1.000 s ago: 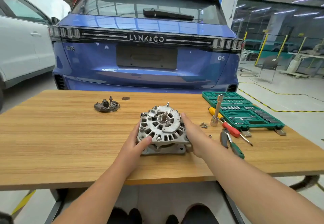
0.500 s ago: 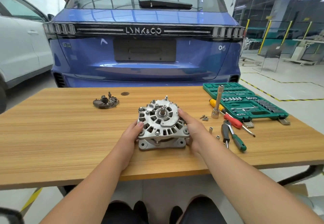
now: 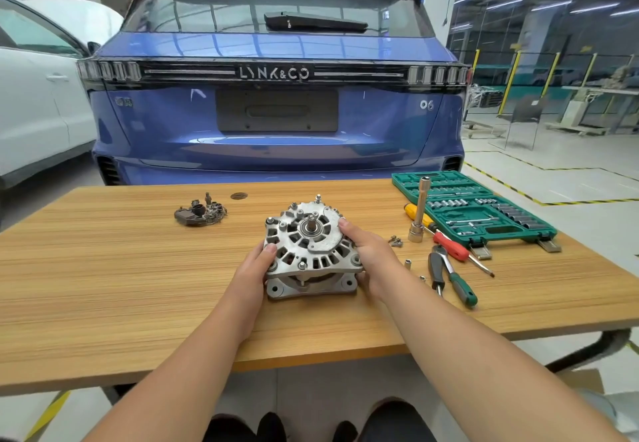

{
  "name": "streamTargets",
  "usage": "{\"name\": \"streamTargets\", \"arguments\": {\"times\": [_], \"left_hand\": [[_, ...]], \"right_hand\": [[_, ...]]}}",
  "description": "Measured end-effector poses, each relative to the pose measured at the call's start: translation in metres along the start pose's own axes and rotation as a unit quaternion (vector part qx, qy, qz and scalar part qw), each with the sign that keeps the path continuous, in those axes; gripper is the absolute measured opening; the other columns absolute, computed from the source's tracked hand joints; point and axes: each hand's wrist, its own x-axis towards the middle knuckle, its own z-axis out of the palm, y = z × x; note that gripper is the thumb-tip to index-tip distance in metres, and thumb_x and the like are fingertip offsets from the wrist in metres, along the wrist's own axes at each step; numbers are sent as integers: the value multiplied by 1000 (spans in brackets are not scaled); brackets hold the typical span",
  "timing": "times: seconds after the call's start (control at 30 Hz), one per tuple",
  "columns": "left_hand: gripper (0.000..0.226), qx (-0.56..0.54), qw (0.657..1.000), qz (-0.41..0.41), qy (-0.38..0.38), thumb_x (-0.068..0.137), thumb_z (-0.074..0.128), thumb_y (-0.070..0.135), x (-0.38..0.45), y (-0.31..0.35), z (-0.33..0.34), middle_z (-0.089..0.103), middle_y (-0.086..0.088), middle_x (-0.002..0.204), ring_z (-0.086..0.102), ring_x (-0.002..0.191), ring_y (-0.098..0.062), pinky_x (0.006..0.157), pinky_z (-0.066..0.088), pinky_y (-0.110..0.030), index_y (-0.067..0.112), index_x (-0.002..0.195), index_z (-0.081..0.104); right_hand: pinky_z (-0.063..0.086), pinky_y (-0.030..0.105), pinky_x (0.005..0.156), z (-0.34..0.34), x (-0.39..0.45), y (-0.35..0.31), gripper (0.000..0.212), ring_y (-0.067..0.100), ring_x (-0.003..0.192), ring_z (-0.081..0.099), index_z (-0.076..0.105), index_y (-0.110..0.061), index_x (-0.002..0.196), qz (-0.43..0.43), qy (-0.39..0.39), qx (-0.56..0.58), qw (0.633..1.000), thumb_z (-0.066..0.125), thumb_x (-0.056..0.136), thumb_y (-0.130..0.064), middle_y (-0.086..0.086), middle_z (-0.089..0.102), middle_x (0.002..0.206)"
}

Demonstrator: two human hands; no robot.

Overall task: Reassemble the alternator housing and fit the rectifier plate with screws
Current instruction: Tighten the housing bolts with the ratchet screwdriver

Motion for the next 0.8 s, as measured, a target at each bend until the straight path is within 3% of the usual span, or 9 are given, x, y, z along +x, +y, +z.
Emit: {"name": "streamTargets", "arguments": {"times": [0.13,0.37,0.5,0.67,0.8], "left_hand": [[52,6,1000,-1,2,88,55,58,13,1,0,74,7,123,72,109,-12,91,49,-37,36,135,60],[56,-2,1000,3,20,88,56,59,27,-2,5,74,8,122,71,110,-12,91,49,-36,35,140,56],[60,2,1000,0,31,87,56,60,29,-3,6,74,9,122,71,110,-13,101,49,-40,36,141,56],[69,10,998,-29,63,85,58,65,26,0,9,69,8,131,64,121,-17,111,43,-43,36,148,50],[67,34,990,-68,115,94,52,67,19,6,18,58,6,144,53,129,-22,112,39,-48,34,152,44]], "right_hand": [[40,56,113,-1,15,0,72,34,115,66,68,-14,123,-1,2,-6,1000,81,71,-61,8,75,113],[45,56,109,-6,36,-4,57,33,104,72,74,-14,111,16,-20,-25,999,80,74,-58,6,79,99],[52,52,102,-8,37,-7,56,25,90,76,74,-16,106,18,-27,-41,999,81,70,-58,4,79,95],[52,47,95,-6,28,-17,71,23,98,65,64,-17,110,-26,98,-166,981,75,69,-74,1,72,103],[49,39,85,-22,13,-23,69,21,103,62,63,-17,119,-83,109,-275,952,63,81,-75,-1,68,110]]}}
